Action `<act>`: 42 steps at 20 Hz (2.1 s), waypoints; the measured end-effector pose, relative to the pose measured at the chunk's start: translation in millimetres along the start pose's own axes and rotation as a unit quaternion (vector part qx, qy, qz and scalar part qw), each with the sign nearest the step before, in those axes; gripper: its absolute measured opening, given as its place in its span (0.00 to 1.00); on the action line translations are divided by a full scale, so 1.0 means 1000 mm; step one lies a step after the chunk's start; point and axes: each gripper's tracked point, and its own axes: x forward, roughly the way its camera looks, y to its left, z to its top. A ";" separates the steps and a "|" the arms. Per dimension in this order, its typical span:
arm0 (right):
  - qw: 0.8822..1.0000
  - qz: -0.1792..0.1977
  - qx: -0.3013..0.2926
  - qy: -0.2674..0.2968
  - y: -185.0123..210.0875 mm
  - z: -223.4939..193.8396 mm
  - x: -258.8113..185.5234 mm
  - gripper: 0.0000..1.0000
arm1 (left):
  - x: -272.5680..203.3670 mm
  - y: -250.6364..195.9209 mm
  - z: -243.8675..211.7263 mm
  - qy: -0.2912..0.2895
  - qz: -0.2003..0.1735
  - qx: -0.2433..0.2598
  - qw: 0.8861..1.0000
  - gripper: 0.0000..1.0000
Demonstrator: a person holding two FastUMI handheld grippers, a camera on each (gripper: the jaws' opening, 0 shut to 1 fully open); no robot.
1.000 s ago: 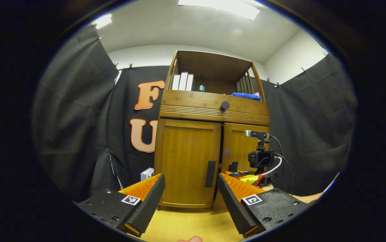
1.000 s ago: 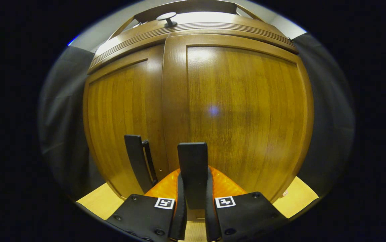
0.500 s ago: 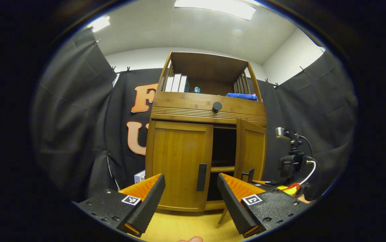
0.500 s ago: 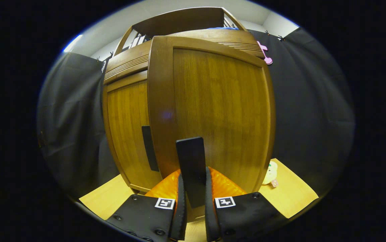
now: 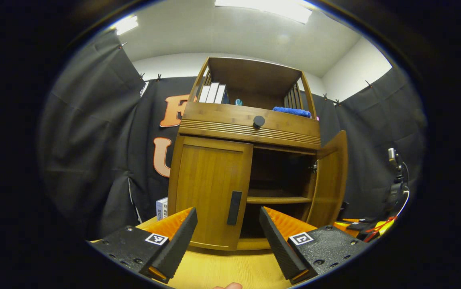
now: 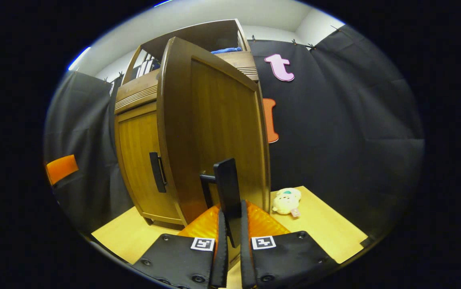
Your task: Open the right door of the double-door shoe cabinet with the right hand, and open the left door with the left hand.
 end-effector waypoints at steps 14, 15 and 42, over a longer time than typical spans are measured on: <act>0.999 -0.029 -0.028 0.002 -0.091 0.003 -0.015 0.14 | 0.002 -0.001 0.002 -0.012 0.039 0.029 0.999 0.92; 1.000 -0.023 -0.016 -0.002 -0.094 0.006 -0.014 0.14 | 0.003 -0.003 0.003 -0.013 0.039 0.030 0.999 0.92; 1.000 0.004 0.008 0.019 -0.138 -0.010 -0.078 0.01 | 0.003 0.013 -0.008 0.000 0.044 0.007 0.999 0.95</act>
